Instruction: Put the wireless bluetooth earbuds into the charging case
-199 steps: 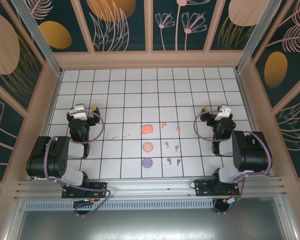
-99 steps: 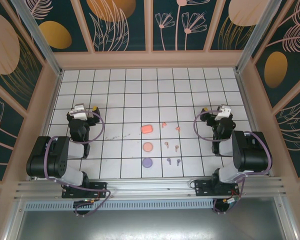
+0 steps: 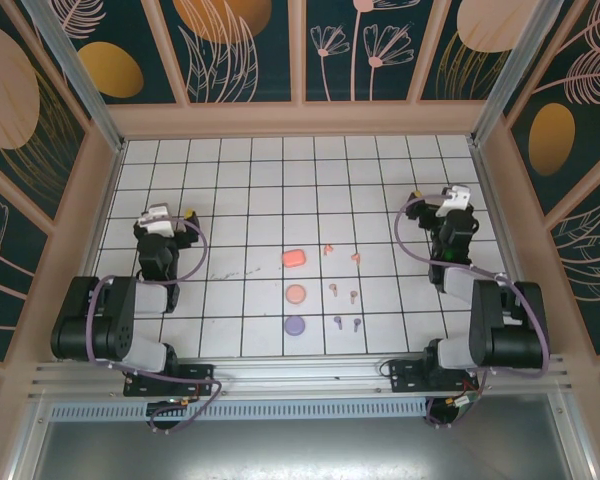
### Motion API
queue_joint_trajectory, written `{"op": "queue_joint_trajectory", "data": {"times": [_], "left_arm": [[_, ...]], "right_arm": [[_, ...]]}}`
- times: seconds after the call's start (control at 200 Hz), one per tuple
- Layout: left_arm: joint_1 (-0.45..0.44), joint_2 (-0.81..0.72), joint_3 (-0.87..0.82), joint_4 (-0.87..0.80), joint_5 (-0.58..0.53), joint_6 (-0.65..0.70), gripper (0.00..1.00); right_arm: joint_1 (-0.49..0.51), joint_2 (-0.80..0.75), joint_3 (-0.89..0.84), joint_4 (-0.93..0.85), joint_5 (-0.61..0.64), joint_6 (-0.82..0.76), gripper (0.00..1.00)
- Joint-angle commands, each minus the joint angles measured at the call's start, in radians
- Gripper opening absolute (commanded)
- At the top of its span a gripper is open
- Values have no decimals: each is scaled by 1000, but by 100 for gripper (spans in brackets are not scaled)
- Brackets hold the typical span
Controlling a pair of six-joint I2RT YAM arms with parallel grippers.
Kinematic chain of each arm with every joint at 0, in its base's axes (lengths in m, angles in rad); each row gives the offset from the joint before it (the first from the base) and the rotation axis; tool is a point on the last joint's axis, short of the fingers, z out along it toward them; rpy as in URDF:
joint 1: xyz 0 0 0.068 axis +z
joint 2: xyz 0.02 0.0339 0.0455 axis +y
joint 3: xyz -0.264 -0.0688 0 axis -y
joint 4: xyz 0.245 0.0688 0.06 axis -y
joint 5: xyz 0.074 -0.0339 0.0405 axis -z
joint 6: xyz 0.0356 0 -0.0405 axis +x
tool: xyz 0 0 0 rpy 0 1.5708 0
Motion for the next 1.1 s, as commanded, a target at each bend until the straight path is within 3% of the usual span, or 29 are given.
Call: {"op": "queue_joint_trajectory", "data": {"times": [0.0, 0.215, 0.36, 0.505, 0.721, 0.896, 1.096], "left_arm": [[0, -56, 51, -104, -18, 4, 96], [0, -178, 138, -301, -38, -50, 94], [0, -254, 260, -549, -11, -205, 94], [-2, -297, 357, -769, 75, -386, 96], [-11, -333, 361, -867, 179, -570, 96], [-18, -309, 384, -950, 220, -618, 95], [-25, -257, 433, -1030, 243, -610, 94]], "right_arm": [[11, -80, 45, -205, 7, 49, 99], [12, -216, 139, -480, -8, 230, 99], [53, -265, 214, -680, -122, 311, 99], [241, -253, 298, -898, -58, 338, 99], [534, -174, 362, -1086, -20, 585, 91], [766, -80, 392, -1146, 22, 825, 88], [954, 32, 477, -1230, 81, 1054, 86]]}}
